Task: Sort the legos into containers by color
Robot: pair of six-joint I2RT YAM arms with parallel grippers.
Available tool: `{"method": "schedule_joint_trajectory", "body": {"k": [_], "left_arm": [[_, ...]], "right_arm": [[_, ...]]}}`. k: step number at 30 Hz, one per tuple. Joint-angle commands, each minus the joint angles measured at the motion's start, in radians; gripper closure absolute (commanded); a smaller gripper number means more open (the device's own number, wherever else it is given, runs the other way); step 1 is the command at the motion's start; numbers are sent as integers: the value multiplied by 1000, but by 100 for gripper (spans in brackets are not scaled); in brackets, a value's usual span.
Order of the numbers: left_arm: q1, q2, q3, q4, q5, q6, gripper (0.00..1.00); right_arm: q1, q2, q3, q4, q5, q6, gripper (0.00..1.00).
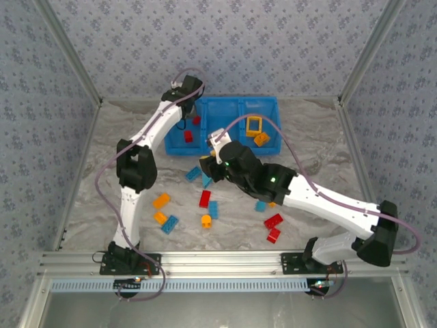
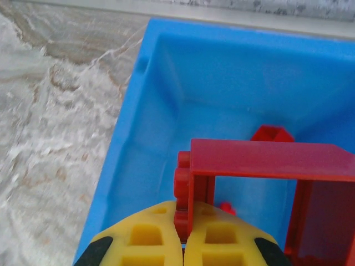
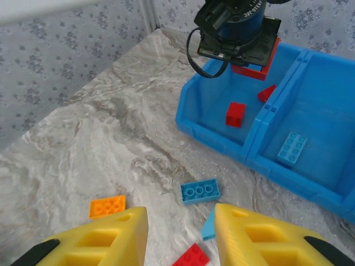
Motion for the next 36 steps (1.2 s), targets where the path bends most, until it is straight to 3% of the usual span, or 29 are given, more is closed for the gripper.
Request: {"method": "schedule_joint_trajectory", "body": {"k": [1,25,32,36], "left_arm": [[11,57,94,-51,-55,50,100],[19,248,181,-69,-112,103,99],[17,248,212,-113,-100,116,77],[10,219,212,-119,-115,121,72]], "right_arm": [[-17,33,61,54,24,-15,61],[-54,-49,-23,25,-19,59,60],[-58,-56,-33,25,-26,66,60],[-58,-61,-32,23,-31,65,60]]}}
